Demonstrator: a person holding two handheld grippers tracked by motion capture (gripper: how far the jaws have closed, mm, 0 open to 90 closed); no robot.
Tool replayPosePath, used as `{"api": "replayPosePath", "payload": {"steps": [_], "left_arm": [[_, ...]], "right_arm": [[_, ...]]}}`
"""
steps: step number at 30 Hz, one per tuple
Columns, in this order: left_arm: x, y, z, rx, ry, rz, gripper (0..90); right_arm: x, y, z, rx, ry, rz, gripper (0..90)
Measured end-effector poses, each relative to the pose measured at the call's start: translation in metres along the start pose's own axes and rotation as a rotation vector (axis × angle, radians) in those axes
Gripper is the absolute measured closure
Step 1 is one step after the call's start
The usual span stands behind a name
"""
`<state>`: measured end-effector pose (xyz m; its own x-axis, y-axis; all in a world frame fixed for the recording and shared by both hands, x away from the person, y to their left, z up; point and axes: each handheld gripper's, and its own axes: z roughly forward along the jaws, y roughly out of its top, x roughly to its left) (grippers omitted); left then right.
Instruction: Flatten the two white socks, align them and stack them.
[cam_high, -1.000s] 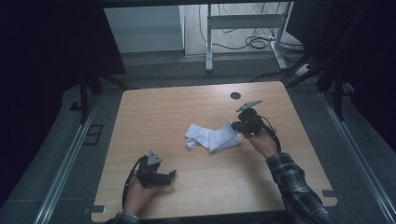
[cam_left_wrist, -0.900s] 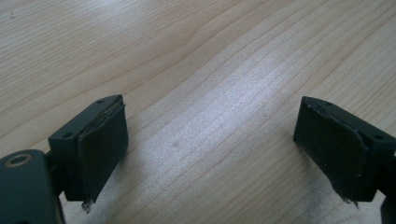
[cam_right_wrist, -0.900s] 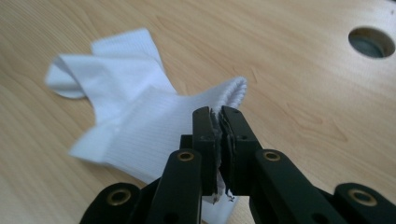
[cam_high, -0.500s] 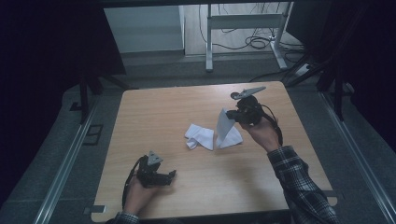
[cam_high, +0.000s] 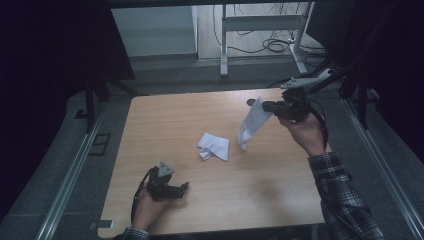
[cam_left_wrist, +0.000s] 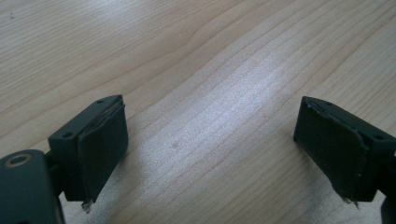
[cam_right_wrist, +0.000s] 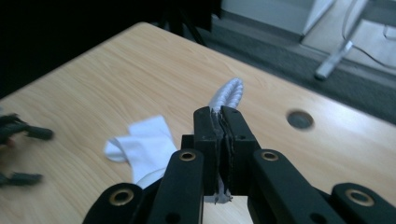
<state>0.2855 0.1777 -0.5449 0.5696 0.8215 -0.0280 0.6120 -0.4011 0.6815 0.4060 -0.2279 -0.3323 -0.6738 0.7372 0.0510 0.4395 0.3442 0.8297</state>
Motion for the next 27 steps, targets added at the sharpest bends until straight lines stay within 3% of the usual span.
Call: {"api": "replayPosePath", "payload": {"steps": [1, 12, 19, 24, 25, 27], "left_arm": [[0.0, 0.0, 0.0, 0.001, -0.001, 0.001, 10.1], [-0.001, 0.0, 0.0, 0.003, 0.0, -0.009, 10.1], [-0.001, 0.001, 0.001, 0.003, 0.003, -0.011, 10.1], [-0.001, 0.002, 0.001, 0.005, 0.001, -0.009, 10.1], [-0.001, 0.002, 0.001, 0.005, 0.001, -0.009, 10.0], [0.0, 0.004, 0.002, 0.02, -0.005, -0.001, 10.1]], "right_arm": [[-0.013, -0.015, -0.001, 0.02, -0.02, 0.025, 84.9], [-0.067, -0.082, -0.007, 0.086, -0.106, 0.145, 84.7], [-0.089, -0.122, -0.011, 0.133, -0.147, 0.193, 84.4], [-0.099, -0.157, -0.005, 0.182, -0.167, 0.223, 84.1], [-0.099, -0.157, -0.005, 0.182, -0.167, 0.223, 84.1], [-0.104, -0.175, -0.001, 0.198, -0.165, 0.254, 84.0]]}}
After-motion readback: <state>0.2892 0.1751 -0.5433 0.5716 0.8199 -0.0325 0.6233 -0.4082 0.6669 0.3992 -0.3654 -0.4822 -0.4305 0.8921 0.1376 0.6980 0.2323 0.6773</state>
